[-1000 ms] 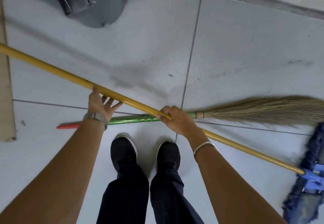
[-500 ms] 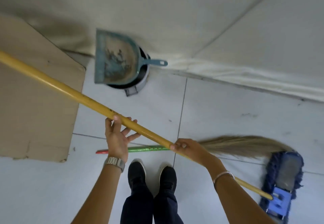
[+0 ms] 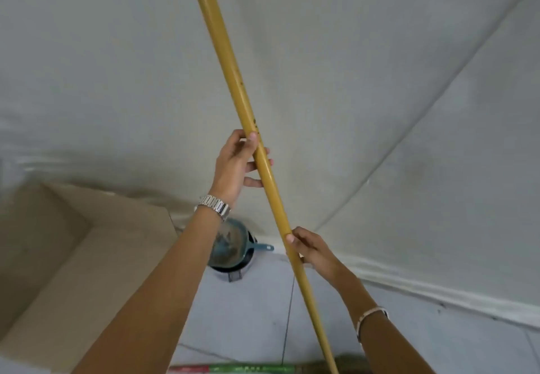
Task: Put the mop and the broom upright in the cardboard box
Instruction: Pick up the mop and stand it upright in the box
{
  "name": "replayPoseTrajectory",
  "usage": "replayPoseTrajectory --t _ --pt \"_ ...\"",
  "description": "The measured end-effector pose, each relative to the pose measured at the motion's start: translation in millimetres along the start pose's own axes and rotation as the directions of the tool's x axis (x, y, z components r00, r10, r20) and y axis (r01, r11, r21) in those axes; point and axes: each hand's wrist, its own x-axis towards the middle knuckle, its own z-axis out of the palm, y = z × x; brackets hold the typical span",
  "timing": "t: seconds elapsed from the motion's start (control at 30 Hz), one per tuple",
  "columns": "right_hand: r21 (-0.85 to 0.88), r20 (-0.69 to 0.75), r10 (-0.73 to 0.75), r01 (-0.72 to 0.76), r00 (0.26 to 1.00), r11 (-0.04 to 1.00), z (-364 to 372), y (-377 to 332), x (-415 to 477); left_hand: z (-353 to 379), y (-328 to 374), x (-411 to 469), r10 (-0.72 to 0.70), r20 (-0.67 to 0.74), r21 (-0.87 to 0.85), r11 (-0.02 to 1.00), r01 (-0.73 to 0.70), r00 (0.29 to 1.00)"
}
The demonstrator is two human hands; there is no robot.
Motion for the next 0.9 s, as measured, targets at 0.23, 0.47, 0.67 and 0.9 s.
replayPoseTrajectory --t 0.23,0.47,0.67,0.9 --pt "0.045 -0.053 -0.211 0.213 0.976 0.976 -11 -88 -44 10 122 -42 0.202 0.028 0.020 0.979 -0.203 0.979" --pt "0.044 -0.046 -0.318 0.320 0.947 0.946 18 -144 -65 -6 190 -86 0.320 0.069 0.071 0.943 -0.325 0.945" --pt "0.064 -0.046 -0.362 0.365 0.931 0.929 81 -184 -63 -53 228 -108 0.368 0.127 0.128 0.915 -0.383 0.921" --pt "0.107 -0.181 -0.426 0.448 0.886 0.887 192 -224 -45 -155 259 -114 0.351 0.259 0.163 0.903 -0.399 0.900"
